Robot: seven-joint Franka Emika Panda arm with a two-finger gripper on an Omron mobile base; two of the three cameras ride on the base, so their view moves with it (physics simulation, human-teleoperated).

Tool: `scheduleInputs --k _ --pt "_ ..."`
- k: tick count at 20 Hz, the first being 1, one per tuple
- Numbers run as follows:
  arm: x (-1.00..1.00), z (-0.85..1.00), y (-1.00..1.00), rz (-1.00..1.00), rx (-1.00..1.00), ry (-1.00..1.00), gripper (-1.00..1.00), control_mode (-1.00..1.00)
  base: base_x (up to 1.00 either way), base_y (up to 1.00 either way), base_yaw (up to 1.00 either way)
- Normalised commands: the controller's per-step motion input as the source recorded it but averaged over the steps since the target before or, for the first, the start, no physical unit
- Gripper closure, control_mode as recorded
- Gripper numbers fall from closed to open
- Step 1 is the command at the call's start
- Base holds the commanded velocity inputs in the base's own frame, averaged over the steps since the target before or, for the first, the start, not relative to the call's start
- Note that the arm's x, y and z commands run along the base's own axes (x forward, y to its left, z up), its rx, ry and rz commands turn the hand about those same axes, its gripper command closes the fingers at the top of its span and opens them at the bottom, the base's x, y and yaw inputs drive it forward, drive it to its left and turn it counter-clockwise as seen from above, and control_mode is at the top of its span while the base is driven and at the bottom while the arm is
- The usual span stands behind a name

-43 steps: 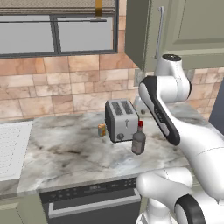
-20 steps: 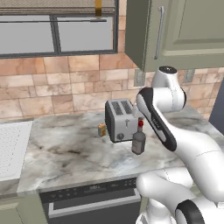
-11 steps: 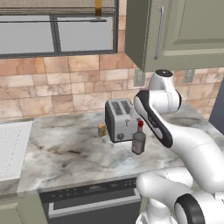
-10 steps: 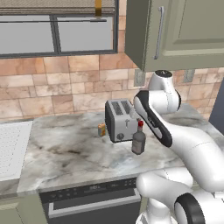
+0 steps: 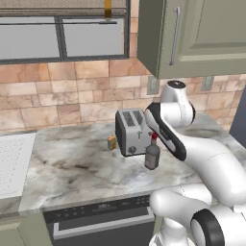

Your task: Move the drinks to the dining counter.

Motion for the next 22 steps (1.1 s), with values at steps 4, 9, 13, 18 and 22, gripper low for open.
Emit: scheduleInputs --k 4,9,13,18,22 --pt "0.03 -0.14 0.03 0.00 0.00 0.00 -1.00 -1.00 0.00 0.00 0.00" --pt "0.04 -0.14 0.00 0.00 0.00 0.00 -1.00 -1.00 0.00 0.00 0.00" --pt "0.09 -0.13 0.00 0.00 0.00 0.00 -1.00 -1.00 0.00 0.00 0.00" --pt "0.13 -0.14 0.00 0.00 0.00 0.00 -1.00 -1.00 0.00 0.00 0.00" --pt "0.16 -0.14 0.00 0.00 0.00 0.00 -1.00 -1.00 0.00 0.00 0.00"
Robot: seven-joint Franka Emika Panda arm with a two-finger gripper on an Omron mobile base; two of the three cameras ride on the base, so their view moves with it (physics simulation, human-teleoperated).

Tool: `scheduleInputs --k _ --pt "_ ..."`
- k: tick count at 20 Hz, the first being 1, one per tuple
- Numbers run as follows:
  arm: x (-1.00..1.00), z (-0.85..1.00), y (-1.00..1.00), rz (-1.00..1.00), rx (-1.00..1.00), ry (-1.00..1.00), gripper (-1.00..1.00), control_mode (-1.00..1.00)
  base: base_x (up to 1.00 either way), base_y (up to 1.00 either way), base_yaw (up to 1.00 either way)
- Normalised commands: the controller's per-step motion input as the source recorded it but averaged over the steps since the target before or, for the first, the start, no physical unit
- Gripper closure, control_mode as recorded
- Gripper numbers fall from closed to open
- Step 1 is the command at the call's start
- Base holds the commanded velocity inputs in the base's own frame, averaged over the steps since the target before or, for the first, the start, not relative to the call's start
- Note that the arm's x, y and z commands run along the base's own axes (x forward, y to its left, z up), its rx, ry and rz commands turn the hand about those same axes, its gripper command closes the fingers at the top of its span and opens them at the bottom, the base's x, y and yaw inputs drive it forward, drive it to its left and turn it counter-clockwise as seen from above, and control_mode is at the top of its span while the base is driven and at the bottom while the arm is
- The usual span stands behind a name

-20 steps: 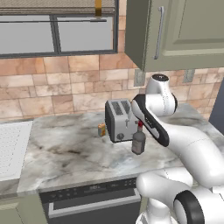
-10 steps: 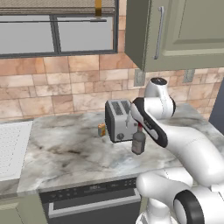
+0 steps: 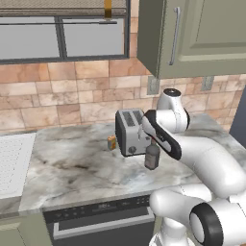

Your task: Move the drinks to the dining counter.

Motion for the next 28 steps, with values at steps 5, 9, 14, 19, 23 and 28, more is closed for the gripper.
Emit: scheduleInputs --k 5,9,14,19,23,28 --pt "0.09 -0.12 0.00 0.00 0.00 0.00 -1.00 -1.00 0.00 0.00 0.00" --pt "0.01 -0.10 0.01 0.00 0.00 -0.02 -1.00 -1.00 0.00 0.00 0.00" --pt "0.00 -0.08 0.00 0.00 0.00 -0.04 -1.00 -1.00 0.00 0.00 0.00" --pt "0.00 -0.08 0.00 0.00 0.00 -0.06 -1.00 -1.00 0.00 0.00 0.00" --pt "0.00 -0.09 0.00 0.00 0.00 -0.08 -1.00 -1.00 0.00 0.00 0.00" --pt "0.00 -0.06 0.00 -0.01 0.00 -0.08 -1.00 -1.00 0.00 0.00 0.00"
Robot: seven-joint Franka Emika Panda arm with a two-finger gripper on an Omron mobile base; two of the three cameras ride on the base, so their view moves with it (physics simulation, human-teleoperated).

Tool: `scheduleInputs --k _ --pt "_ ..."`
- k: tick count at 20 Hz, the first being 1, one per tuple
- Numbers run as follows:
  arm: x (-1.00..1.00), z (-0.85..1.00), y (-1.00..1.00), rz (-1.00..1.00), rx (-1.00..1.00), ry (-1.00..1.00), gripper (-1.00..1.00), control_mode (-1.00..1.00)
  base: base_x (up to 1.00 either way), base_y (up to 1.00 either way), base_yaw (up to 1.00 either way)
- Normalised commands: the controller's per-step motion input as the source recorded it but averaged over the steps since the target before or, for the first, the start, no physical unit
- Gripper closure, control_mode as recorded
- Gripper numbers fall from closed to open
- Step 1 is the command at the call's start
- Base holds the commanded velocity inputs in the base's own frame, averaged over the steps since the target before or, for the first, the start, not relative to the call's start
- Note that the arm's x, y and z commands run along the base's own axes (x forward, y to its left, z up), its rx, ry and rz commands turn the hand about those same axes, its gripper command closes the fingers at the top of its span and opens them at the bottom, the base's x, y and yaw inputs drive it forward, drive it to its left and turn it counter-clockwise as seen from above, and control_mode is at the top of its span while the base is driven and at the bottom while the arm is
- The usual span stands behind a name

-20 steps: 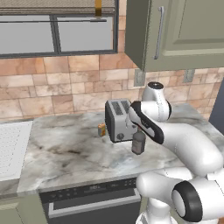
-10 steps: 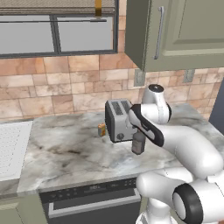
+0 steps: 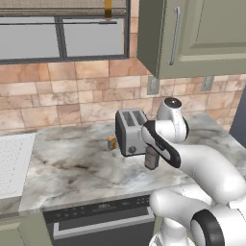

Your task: Move the drinks to the dining counter.

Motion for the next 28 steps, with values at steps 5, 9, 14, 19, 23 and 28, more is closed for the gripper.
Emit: scheduleInputs --k 5,9,14,19,23,28 --pt "0.05 -0.04 0.00 -0.02 0.00 -0.02 -1.00 -1.00 0.00 0.00 0.00" --pt "0.18 0.00 0.00 -0.04 0.00 0.00 -1.00 -1.00 0.00 0.00 0.00" --pt "0.26 0.00 0.00 -0.04 0.00 0.00 -1.00 -1.00 0.00 0.00 0.00" --pt "0.20 -0.02 0.00 -0.04 0.00 0.00 -1.00 -1.00 0.00 0.00 0.00" --pt "0.01 -0.14 0.00 -0.02 0.00 0.00 -1.00 -1.00 0.00 0.00 0.00" --pt "0.00 -0.24 0.03 0.00 0.00 0.00 1.00 -1.00 0.00 0.00 0.00"
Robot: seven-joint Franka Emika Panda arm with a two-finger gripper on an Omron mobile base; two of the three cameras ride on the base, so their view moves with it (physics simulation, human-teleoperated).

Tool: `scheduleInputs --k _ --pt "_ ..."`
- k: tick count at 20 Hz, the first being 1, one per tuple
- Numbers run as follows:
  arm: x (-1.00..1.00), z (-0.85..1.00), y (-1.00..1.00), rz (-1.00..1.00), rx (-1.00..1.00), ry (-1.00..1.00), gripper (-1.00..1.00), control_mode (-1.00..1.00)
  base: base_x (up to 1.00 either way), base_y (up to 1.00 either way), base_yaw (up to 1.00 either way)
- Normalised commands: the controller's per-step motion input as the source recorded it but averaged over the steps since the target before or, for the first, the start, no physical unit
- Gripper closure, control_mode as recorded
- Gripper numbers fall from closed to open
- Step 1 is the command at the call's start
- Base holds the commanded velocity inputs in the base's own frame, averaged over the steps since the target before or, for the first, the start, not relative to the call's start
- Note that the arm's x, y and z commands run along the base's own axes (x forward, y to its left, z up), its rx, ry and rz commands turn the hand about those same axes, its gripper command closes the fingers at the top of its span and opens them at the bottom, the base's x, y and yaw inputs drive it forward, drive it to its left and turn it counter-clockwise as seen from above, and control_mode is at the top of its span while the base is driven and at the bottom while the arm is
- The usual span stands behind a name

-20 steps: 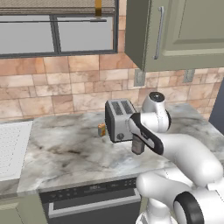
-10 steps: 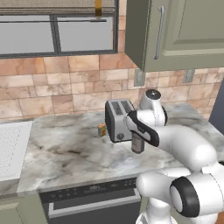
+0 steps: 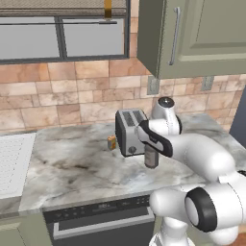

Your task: Move the drinks to the dining counter.

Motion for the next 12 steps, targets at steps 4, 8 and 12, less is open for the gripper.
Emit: scheduleInputs --k 4,8,12 --pt "0.00 -0.35 0.03 0.00 0.00 0.00 1.00 -1.00 0.00 0.00 0.00" --pt "0.00 -0.40 0.00 0.00 0.00 0.00 1.00 -1.00 0.00 0.00 0.00" --pt "0.00 -0.39 0.00 0.00 0.00 0.00 1.00 -1.00 0.00 0.00 0.00"
